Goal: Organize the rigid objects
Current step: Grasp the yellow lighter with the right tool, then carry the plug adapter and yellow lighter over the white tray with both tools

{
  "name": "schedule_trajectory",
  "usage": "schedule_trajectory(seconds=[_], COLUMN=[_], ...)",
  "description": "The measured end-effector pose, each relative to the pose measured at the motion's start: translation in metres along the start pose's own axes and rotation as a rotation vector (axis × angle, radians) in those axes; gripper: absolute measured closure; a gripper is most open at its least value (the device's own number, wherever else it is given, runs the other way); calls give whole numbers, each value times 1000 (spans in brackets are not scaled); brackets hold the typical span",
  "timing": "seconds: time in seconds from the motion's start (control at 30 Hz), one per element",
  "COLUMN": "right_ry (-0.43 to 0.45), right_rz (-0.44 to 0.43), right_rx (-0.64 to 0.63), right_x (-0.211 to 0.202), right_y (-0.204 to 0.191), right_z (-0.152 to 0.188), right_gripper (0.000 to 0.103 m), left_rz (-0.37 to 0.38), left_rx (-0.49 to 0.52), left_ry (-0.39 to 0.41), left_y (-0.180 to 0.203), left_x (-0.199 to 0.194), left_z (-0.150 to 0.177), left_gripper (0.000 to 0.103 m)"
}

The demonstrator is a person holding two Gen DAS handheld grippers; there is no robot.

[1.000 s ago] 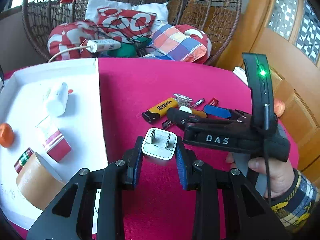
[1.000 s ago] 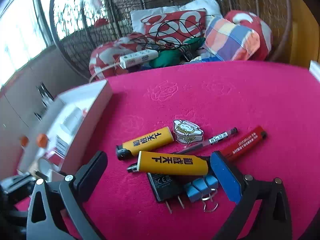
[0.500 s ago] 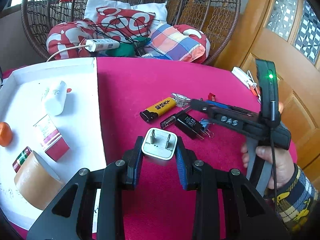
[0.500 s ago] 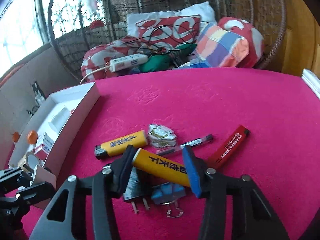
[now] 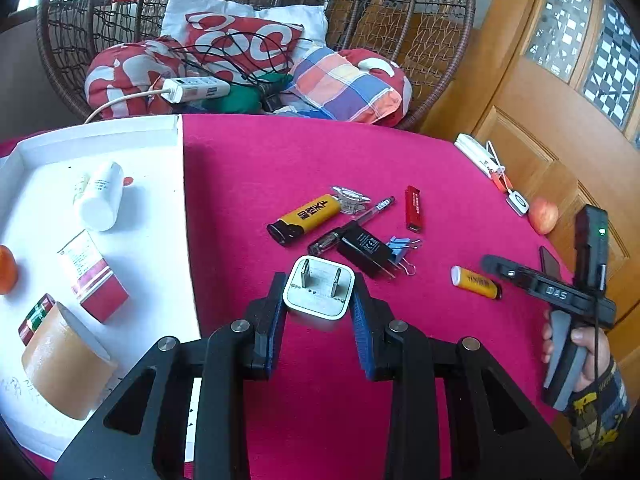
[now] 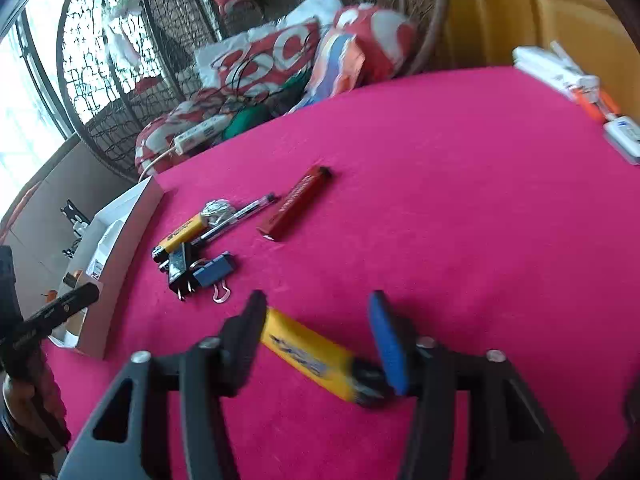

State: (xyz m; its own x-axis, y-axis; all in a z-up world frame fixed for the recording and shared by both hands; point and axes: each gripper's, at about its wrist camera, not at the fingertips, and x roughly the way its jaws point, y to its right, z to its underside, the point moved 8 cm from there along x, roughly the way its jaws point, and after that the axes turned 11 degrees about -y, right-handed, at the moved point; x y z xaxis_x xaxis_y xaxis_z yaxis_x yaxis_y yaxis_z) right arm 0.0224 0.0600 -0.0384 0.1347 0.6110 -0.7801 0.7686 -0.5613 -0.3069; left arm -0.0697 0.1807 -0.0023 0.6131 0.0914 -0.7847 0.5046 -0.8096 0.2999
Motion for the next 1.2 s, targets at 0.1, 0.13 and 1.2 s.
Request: schedule_trajectory(seconds=[0.1, 0.13, 1.2], right_ry=[15, 10, -36], right_rz=[25, 26, 180], right_rx=[10, 9, -330], right_x=[-5, -3, 14], right_y=[0, -2, -37], right_z=[-2, -2, 21], right_gripper=[33, 33, 81], left_rz=[7, 6, -57], left_rx=[1, 3, 33], left_ry=[3, 5, 103], left_y=[2, 3, 7], left_x=[-1, -2, -41], left_z=[-1, -1, -5], left_gripper=[73, 73, 73])
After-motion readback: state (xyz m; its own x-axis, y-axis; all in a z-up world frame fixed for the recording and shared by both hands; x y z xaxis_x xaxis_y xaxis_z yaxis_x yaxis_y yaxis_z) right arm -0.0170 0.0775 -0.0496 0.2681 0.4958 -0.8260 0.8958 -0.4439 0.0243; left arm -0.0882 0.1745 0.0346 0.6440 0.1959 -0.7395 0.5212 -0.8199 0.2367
